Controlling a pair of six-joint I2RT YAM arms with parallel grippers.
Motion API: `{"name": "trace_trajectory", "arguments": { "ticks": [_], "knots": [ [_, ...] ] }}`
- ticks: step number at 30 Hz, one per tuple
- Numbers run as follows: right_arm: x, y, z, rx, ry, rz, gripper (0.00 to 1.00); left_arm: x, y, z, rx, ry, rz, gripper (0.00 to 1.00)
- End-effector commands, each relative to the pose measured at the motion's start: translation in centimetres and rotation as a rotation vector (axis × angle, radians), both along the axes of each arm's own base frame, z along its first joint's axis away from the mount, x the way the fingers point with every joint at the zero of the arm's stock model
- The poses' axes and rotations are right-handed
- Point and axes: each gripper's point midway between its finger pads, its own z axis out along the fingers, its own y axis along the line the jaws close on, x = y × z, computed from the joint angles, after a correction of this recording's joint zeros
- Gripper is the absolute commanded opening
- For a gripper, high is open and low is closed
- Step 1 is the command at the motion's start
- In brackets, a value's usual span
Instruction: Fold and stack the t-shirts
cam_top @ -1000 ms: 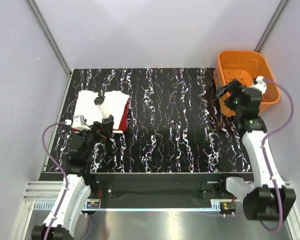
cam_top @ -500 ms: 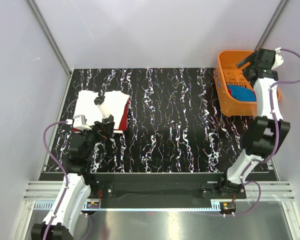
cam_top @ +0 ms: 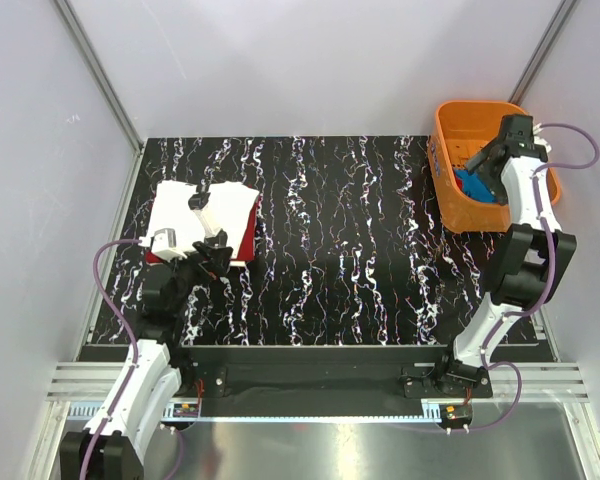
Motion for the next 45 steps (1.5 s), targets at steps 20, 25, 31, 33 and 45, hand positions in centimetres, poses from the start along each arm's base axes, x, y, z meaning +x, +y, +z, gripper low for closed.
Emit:
{"name": "trace_trajectory", "arguments": {
  "ticks": [20,25,31,33,45],
  "knots": [
    [-0.4,9.2,-2.3,0.350,0.016,0.408,0.00,0.5,-0.2,3.0,0.001,-0.067,-0.005,0.99],
    [0.3,8.9,3.6,0.306,-0.095,0.401,0.00,0.5,-0.1,3.0,0.003,-0.068,-0.003,0.99],
    [0.5,9.0,10.3,0.256,-0.223,0.412,0.00,0.6,-0.2,2.9,0.003,-0.066,-0.006,0.99],
    [0.3,9.3,11.6,0.258,-0.252,0.426,0.00,0.6,-0.2,2.9,0.004,-0.067,-0.007,0.99],
    [0.1,11.4,22.6,0.179,-0.475,0.510,0.00,0.5,-0.3,3.0,0.010,-0.070,-0.008,0.99]
  ]
}}
